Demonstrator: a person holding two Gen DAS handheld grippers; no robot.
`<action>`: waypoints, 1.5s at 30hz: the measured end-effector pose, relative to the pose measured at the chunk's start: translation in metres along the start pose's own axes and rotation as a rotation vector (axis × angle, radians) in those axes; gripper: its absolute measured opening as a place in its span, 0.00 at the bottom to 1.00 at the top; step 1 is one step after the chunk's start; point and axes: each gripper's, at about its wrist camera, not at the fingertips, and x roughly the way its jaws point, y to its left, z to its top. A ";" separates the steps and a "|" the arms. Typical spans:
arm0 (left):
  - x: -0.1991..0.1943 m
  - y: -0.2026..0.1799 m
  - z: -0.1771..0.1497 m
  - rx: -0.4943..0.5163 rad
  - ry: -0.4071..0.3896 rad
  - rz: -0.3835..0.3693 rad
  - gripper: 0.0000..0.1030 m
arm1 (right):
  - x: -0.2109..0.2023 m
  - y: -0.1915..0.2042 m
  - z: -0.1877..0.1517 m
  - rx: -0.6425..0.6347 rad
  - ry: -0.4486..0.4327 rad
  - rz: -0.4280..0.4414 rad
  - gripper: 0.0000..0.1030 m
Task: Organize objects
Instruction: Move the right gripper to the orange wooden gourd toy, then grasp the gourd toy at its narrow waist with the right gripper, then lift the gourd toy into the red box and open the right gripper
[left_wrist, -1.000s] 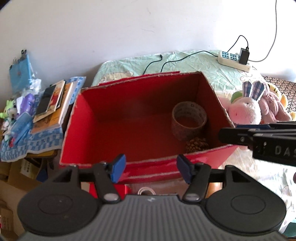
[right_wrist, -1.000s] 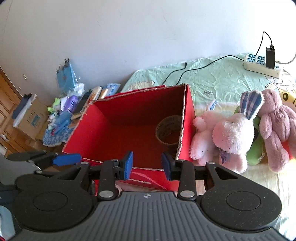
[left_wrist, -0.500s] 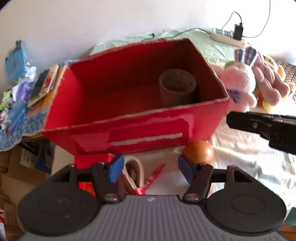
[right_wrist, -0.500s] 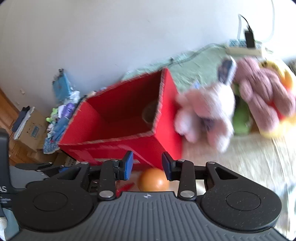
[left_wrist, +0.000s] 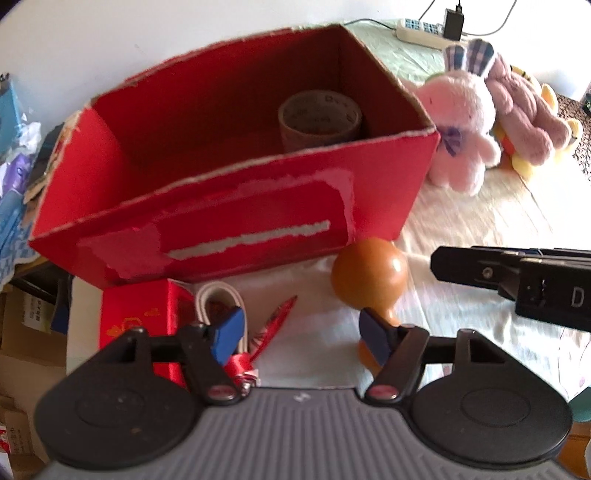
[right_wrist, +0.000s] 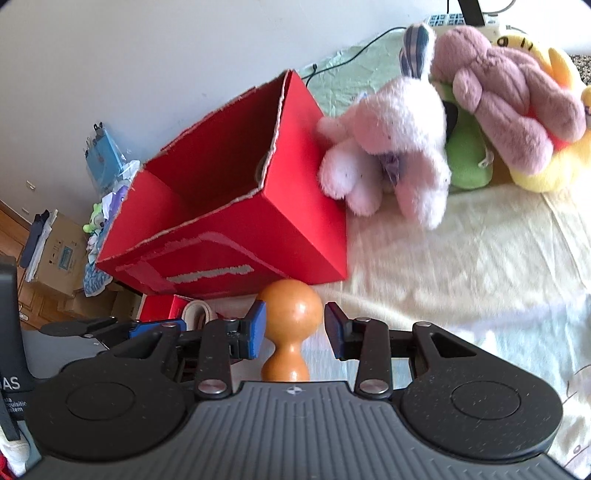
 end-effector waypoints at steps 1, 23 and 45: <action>0.001 0.000 -0.001 0.002 0.003 -0.008 0.70 | 0.001 -0.001 0.000 0.005 0.006 0.001 0.38; 0.033 -0.015 -0.017 0.033 0.035 -0.227 0.62 | 0.038 -0.020 -0.005 0.084 0.173 0.073 0.37; 0.022 -0.033 -0.008 0.136 0.021 -0.318 0.40 | 0.018 -0.021 0.002 0.090 0.175 0.115 0.29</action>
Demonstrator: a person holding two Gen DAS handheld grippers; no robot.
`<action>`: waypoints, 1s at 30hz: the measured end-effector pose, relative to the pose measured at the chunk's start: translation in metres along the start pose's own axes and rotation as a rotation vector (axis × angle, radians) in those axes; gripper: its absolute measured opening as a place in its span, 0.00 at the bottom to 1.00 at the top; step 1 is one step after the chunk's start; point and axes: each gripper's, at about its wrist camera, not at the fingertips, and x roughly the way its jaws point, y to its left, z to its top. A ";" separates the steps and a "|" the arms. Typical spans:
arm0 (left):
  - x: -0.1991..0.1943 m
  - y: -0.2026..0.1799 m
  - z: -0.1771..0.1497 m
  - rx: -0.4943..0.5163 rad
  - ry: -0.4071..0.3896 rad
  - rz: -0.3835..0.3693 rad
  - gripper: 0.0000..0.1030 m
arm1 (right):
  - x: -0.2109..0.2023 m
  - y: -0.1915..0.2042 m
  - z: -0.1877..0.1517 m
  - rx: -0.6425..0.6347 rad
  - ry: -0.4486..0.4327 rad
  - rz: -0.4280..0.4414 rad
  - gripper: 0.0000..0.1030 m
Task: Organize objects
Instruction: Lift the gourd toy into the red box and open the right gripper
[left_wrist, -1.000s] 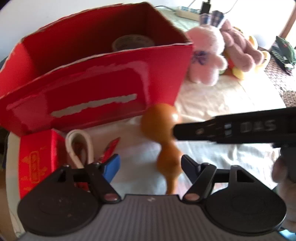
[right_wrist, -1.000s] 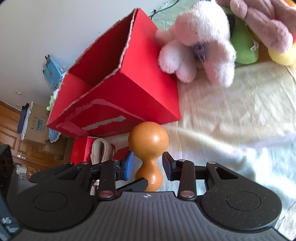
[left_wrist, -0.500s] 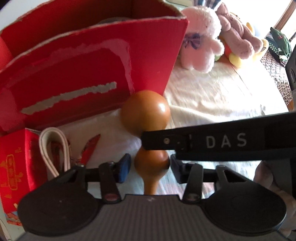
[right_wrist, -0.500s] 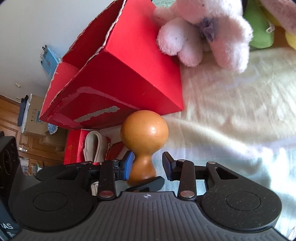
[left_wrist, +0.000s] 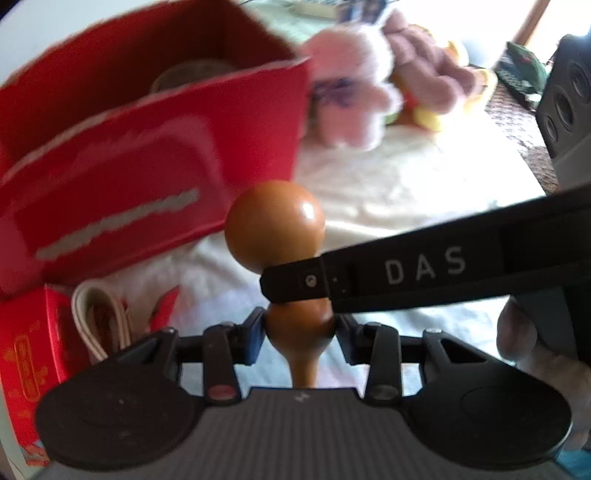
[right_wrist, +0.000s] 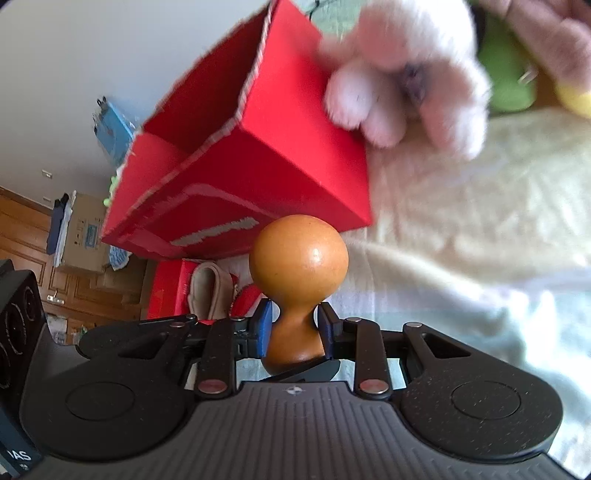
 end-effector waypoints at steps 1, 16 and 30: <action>-0.004 -0.004 0.001 0.017 -0.012 -0.008 0.40 | -0.007 0.001 -0.001 0.003 -0.016 -0.001 0.29; -0.113 -0.016 0.049 0.180 -0.338 -0.072 0.40 | -0.089 0.067 0.047 -0.168 -0.303 0.006 0.28; -0.107 0.104 0.099 0.037 -0.336 -0.042 0.40 | 0.006 0.123 0.124 -0.295 -0.157 -0.049 0.27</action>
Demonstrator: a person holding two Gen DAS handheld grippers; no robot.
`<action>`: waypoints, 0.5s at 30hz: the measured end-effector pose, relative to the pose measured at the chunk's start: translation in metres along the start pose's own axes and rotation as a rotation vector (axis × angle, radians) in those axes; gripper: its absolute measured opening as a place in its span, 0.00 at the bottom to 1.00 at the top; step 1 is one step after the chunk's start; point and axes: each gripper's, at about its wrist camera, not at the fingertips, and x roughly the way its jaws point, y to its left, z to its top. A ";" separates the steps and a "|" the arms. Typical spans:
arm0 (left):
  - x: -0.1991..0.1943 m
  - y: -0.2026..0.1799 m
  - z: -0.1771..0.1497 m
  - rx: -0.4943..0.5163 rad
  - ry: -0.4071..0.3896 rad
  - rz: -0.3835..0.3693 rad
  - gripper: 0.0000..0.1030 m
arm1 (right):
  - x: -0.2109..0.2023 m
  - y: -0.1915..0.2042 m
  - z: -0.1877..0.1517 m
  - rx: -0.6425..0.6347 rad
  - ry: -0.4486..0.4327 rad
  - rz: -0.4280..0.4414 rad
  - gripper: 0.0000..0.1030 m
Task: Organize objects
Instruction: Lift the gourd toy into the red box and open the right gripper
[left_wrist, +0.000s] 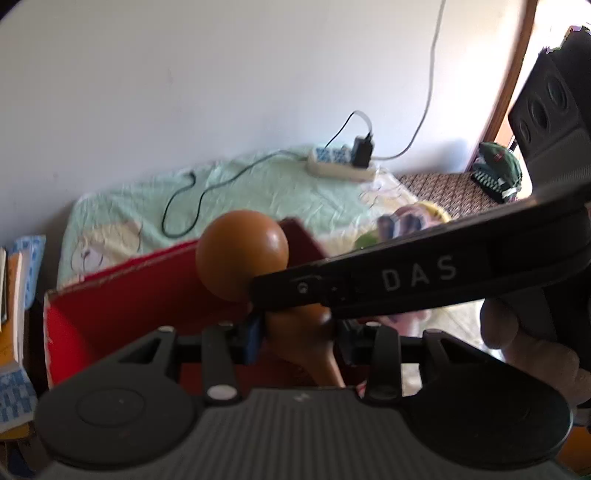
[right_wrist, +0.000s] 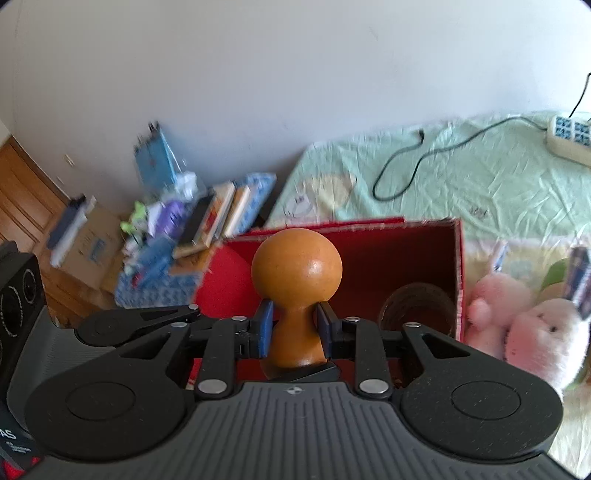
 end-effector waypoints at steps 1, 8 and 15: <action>0.009 0.003 -0.001 -0.007 0.011 -0.004 0.40 | 0.009 0.000 0.001 -0.007 0.020 -0.011 0.27; 0.052 0.034 -0.012 -0.069 0.107 -0.050 0.39 | 0.050 -0.002 0.004 -0.010 0.126 -0.057 0.26; 0.079 0.050 -0.018 -0.086 0.189 -0.057 0.40 | 0.076 -0.007 -0.001 -0.002 0.169 -0.095 0.25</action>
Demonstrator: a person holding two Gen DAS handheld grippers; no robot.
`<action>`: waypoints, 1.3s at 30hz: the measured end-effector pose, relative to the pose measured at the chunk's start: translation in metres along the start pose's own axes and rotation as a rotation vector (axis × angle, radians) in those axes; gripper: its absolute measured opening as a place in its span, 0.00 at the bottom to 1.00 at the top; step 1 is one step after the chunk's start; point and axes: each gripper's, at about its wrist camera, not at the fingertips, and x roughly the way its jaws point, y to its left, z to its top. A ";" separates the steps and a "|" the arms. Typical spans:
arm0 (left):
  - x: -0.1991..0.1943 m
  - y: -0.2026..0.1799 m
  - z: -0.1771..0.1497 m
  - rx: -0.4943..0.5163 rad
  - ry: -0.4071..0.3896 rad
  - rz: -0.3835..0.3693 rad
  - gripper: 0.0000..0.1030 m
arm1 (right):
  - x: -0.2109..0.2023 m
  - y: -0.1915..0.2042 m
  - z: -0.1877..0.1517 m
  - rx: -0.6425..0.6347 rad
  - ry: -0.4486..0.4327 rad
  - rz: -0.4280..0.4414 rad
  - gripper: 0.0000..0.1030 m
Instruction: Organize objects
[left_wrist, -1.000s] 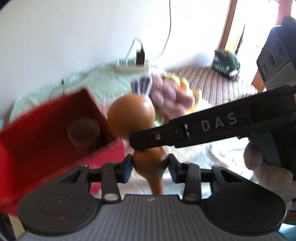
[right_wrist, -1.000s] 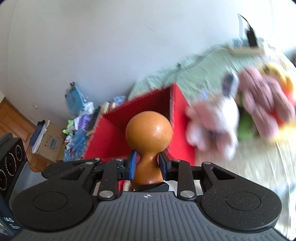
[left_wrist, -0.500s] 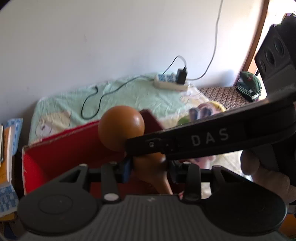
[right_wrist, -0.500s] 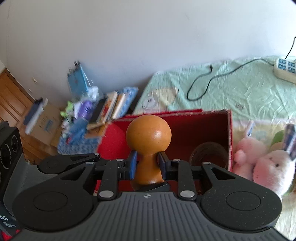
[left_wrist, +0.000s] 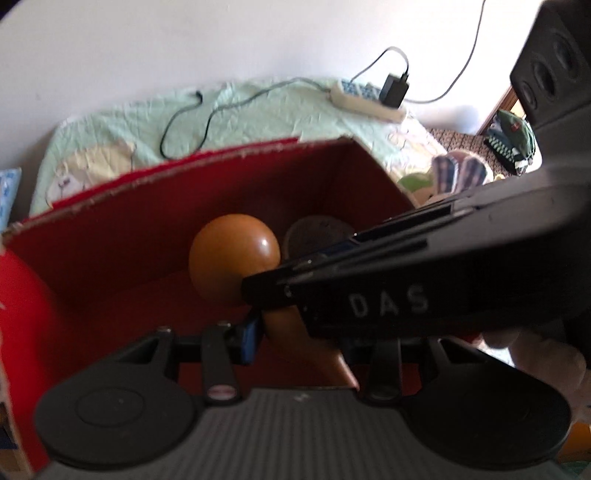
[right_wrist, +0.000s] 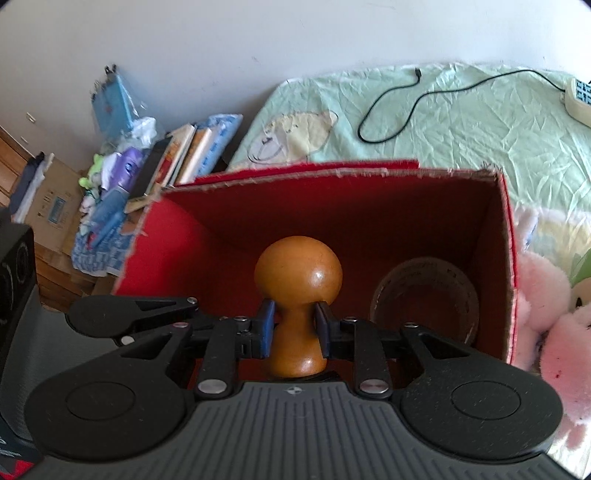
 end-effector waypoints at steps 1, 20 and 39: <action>0.003 0.002 0.000 -0.005 0.014 -0.003 0.40 | 0.003 -0.001 -0.002 0.001 0.005 -0.004 0.25; 0.037 0.006 -0.005 -0.017 0.138 0.045 0.41 | 0.020 -0.020 -0.015 0.104 0.022 -0.045 0.16; -0.006 0.028 -0.015 -0.086 0.054 0.172 0.43 | 0.008 -0.016 -0.012 0.193 -0.032 0.040 0.22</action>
